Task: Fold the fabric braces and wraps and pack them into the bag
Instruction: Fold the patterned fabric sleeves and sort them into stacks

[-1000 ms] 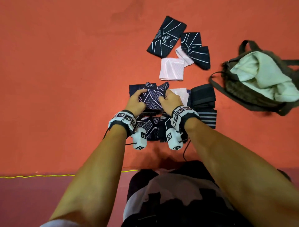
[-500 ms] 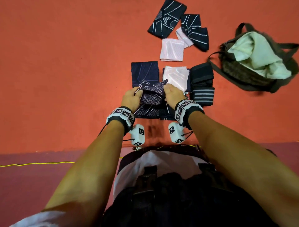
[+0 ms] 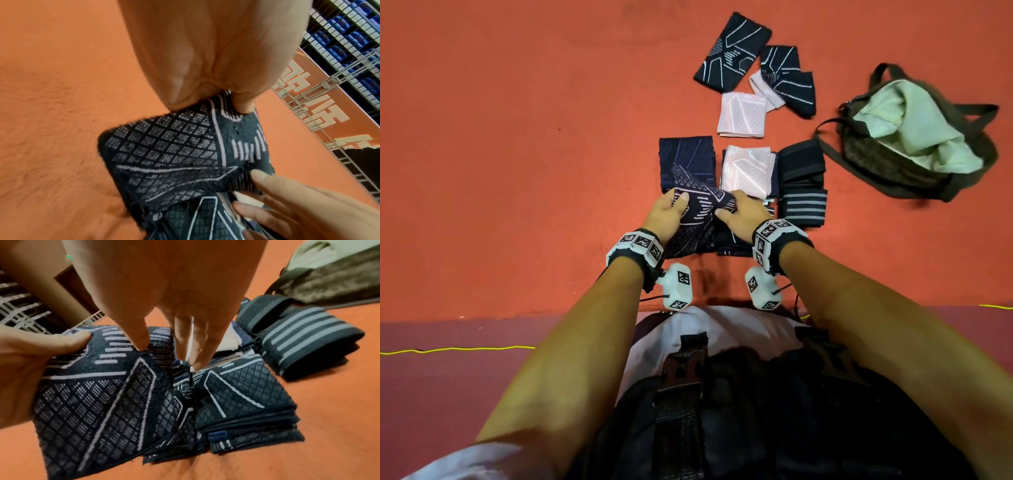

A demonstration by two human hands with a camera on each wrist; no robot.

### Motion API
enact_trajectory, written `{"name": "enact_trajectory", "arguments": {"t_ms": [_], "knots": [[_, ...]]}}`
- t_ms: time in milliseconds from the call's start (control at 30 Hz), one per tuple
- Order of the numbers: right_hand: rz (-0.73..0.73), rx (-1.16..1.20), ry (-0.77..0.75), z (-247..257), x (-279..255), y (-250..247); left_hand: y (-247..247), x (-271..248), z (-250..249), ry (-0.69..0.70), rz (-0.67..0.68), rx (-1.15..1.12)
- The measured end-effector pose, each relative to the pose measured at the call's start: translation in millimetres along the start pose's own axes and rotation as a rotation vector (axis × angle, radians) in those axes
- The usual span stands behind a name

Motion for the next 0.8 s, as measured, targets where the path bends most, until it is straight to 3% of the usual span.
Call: {"name": "enact_trajectory", "arguments": {"t_ms": [200, 367, 500, 633, 800], "knots": [[-0.035, 0.397, 0.018, 4, 11, 8, -6, 3, 8, -0.12, -0.11, -0.16], [-0.056, 0.533, 0.046, 6, 10, 1, -8, 2, 2, -0.179, -0.146, -0.131], [-0.109, 0.554, 0.007, 3, 4, -3, -12, 0, 6, -0.18, -0.151, -0.064], [-0.139, 0.498, -0.055, 3, -1, -7, -14, -5, 2, -0.122, -0.046, 0.011], [-0.137, 0.421, -0.062, 9, -4, -9, -22, -6, 2, -0.162, -0.026, 0.19]]}}
Point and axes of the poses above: each hand's wrist, its own x-axis towards the middle knuckle, its own y-axis out of the palm, z = x × y, the point moved 3 cm from there along x, towards the middle knuckle, and after that the axes turned 1 degree about -x, right-handed, at the moved point
